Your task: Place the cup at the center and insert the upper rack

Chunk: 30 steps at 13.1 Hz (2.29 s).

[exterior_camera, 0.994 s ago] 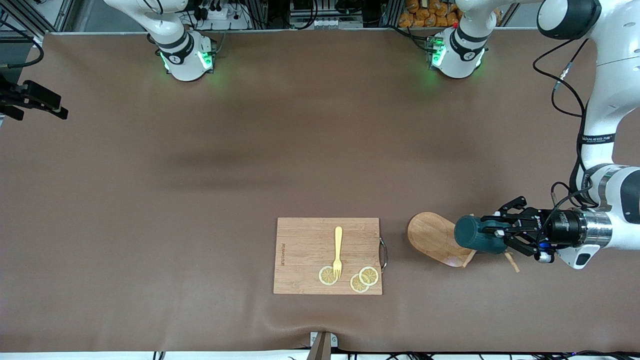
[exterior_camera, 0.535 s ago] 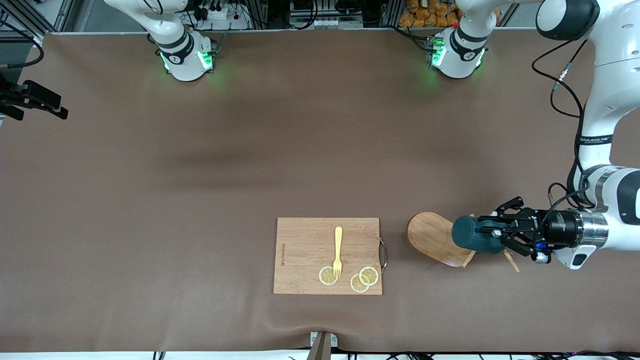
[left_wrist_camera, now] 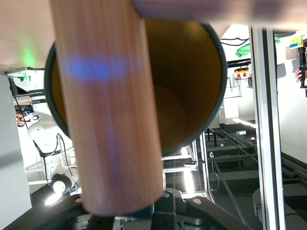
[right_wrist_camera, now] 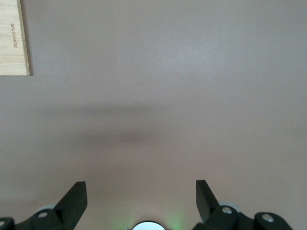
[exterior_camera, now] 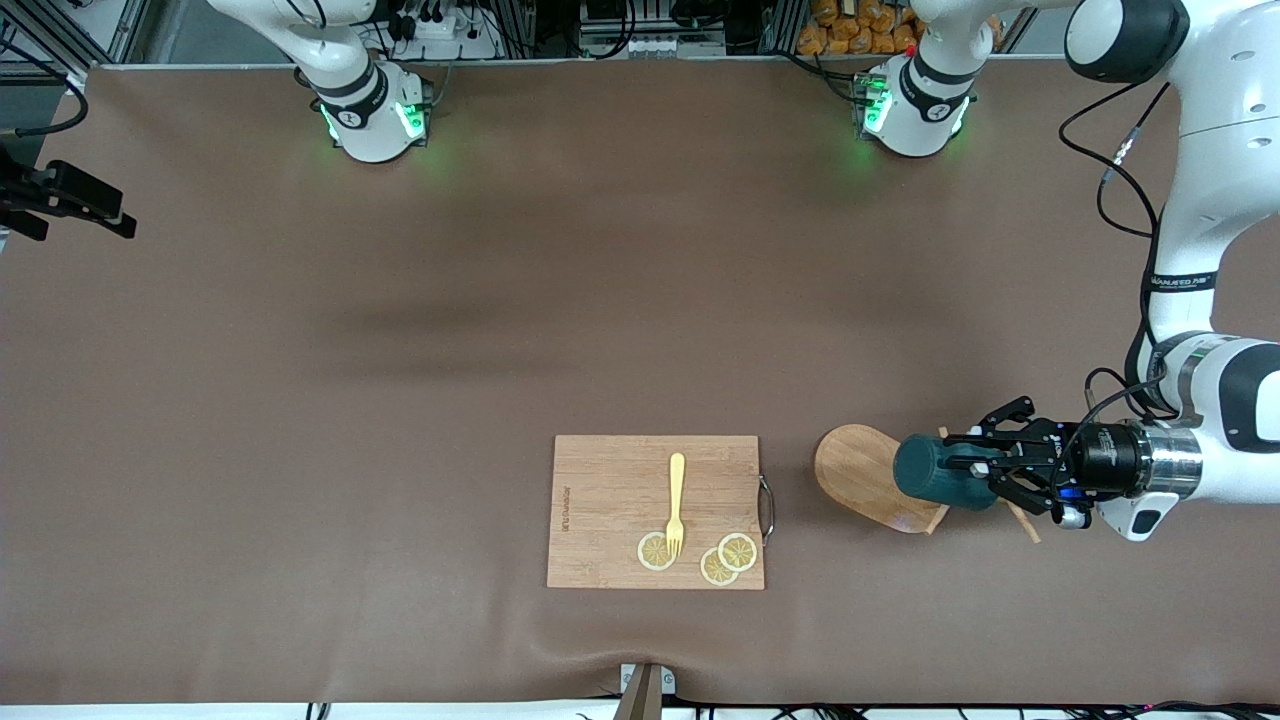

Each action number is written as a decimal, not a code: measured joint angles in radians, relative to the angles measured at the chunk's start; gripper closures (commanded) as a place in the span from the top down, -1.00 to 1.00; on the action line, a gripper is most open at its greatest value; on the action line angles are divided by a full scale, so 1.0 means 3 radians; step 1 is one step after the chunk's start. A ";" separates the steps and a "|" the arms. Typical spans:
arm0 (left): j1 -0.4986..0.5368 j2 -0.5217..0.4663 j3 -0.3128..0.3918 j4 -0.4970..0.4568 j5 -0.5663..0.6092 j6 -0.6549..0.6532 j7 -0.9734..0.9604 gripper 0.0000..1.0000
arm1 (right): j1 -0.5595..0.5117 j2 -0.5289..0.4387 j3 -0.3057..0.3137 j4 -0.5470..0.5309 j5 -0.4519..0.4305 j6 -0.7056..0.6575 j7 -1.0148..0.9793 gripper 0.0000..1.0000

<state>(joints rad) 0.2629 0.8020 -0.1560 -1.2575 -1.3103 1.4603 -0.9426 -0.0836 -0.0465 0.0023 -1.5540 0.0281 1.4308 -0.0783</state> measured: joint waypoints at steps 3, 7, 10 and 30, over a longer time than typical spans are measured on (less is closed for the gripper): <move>0.0000 0.0031 0.0005 0.0000 0.0000 0.0000 0.0000 -0.62 | 0.0000 0.0000 0.0000 0.0000 0.0000 0.0000 0.0000 1.00; 0.0000 0.0056 0.0005 0.0003 0.0000 0.0000 0.0007 1.00 | 0.0000 0.0000 0.0002 -0.0001 0.0000 -0.0001 0.0000 1.00; 0.0015 0.0056 0.0006 0.0034 0.0000 -0.0001 0.0008 1.00 | 0.0000 0.0000 0.0002 -0.0002 0.0000 -0.0001 0.0000 1.00; -0.0233 -0.1549 -0.0058 0.0169 0.2162 -0.0120 -0.0195 1.00 | 0.0000 -0.0011 0.0001 0.0006 -0.0003 0.0000 -0.0010 1.00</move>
<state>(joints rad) 0.1929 0.3372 -0.1734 -1.2068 -0.6618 1.4244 -1.0011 -0.0835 -0.0498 0.0025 -1.5522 0.0272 1.4307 -0.0812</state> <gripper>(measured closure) 0.000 0.000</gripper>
